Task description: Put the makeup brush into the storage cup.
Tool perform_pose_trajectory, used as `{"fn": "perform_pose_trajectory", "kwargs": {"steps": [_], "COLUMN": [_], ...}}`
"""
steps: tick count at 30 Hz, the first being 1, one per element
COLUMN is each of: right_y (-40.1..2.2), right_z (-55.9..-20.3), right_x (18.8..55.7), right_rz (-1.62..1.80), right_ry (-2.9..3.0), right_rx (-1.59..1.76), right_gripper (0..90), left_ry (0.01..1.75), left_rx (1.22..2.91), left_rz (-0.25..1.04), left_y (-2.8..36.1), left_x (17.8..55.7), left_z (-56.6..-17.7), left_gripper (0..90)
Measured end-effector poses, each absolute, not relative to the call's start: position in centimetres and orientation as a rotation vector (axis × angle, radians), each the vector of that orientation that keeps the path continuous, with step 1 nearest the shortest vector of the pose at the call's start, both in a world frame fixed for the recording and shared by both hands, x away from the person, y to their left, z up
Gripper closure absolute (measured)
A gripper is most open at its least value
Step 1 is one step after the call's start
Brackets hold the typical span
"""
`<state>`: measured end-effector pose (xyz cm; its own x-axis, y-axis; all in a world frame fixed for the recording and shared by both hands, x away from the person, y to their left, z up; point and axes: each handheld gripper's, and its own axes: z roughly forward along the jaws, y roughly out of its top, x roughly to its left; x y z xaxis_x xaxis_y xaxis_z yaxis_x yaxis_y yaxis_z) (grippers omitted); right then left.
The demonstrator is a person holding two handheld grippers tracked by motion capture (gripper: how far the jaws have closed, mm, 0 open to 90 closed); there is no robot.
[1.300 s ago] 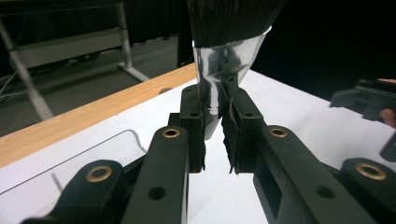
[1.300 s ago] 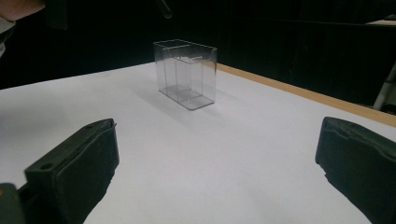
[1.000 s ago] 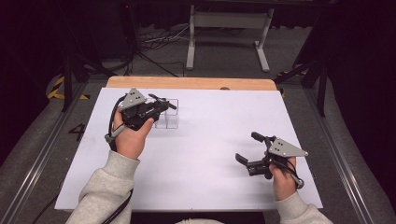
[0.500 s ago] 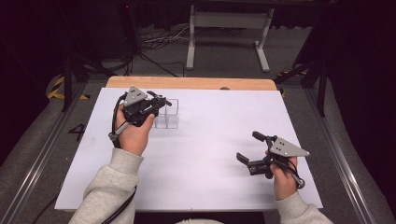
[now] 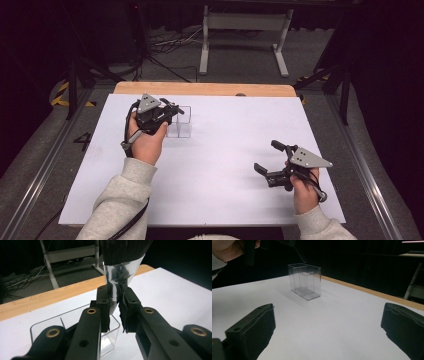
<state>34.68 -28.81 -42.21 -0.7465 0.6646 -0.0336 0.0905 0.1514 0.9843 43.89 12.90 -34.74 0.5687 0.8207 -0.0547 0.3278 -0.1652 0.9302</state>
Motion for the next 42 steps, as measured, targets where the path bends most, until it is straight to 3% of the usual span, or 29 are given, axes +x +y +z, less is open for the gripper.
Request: {"fn": "perform_pose_trajectory", "kwargs": {"steps": [42], "right_y": [-29.0], "right_z": [-41.9], "right_x": [34.7], "right_rz": [1.657], "right_ry": [1.976], "right_rx": [0.705], "right_gripper": [0.0], "left_ry": [1.051], "left_rx": [1.844], "left_rz": [0.503], "left_y": [12.9], "left_x": [46.2], "left_z": [-38.1], "left_gripper": [78.8]}}
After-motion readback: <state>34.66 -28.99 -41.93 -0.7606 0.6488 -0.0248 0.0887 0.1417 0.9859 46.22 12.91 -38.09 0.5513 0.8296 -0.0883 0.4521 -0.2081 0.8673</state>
